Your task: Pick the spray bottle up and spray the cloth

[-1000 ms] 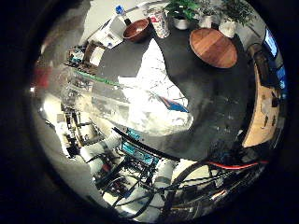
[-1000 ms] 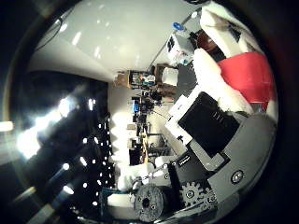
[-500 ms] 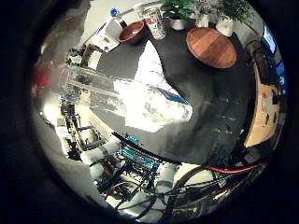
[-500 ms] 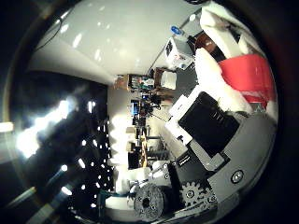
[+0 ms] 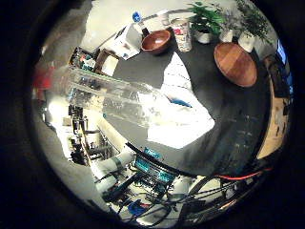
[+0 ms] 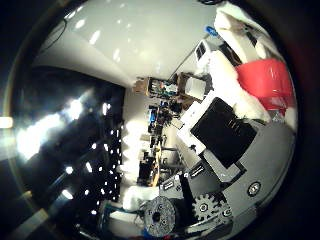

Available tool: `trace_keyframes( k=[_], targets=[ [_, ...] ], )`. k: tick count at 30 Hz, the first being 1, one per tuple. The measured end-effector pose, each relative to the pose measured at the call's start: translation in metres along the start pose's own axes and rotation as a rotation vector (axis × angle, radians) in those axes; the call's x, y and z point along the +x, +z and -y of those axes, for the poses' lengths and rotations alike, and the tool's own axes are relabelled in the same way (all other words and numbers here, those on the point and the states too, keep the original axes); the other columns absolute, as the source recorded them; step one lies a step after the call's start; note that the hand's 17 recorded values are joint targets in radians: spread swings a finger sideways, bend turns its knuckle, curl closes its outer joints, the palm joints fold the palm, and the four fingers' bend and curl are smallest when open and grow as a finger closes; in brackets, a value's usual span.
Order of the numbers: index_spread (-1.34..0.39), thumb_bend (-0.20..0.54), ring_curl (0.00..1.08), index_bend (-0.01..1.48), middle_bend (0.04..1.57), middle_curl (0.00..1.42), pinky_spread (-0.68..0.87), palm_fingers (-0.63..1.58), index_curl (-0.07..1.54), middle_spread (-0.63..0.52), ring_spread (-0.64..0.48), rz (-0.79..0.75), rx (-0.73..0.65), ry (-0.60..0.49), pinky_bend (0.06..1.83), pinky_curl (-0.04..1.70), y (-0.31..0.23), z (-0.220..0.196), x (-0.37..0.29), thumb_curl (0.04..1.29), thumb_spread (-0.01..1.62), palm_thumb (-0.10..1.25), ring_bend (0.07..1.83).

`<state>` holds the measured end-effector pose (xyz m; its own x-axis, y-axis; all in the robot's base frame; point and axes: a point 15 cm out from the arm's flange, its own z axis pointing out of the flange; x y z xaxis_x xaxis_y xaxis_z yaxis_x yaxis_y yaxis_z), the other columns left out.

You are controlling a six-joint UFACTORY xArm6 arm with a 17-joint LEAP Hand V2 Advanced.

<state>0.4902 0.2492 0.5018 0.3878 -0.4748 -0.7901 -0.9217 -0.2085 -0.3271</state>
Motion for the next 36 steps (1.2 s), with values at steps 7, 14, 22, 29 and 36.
trace_keyframes(
  k=[7, 14, 22, 29, 36],
  targets=[
    [-0.29, -0.016, 0.8, 1.03, 1.29, 0.88, -0.18, 1.09, 1.01, -0.18, -0.23, 0.082, 0.029, -0.053, 1.04, 1.48, 0.023, 0.01, -0.037, 0.81, 0.92, 1.02, 1.36],
    [-0.29, -0.014, 0.8, 1.03, 1.29, 0.88, -0.18, 1.09, 1.01, -0.18, -0.23, 0.213, 0.049, -0.155, 1.04, 1.49, 0.047, 0.015, -0.071, 0.82, 0.92, 1.01, 1.36],
    [-0.29, -0.014, 0.8, 1.03, 1.29, 0.88, -0.17, 1.09, 1.01, -0.18, -0.24, 0.331, 0.062, -0.237, 1.04, 1.49, 0.097, 0.025, -0.061, 0.83, 0.92, 1.01, 1.36],
    [-0.29, -0.016, 0.81, 1.03, 1.29, 0.88, -0.16, 1.09, 1.02, -0.18, -0.24, 0.378, 0.04, -0.243, 1.04, 1.49, 0.137, 0.027, -0.024, 0.83, 0.92, 1.0, 1.35],
    [-0.29, -0.015, 0.81, 1.03, 1.29, 0.88, -0.16, 1.09, 1.01, -0.18, -0.24, 0.426, 0.021, -0.203, 1.04, 1.49, 0.171, 0.025, 0.018, 0.83, 0.92, 1.0, 1.35]
  ],
)
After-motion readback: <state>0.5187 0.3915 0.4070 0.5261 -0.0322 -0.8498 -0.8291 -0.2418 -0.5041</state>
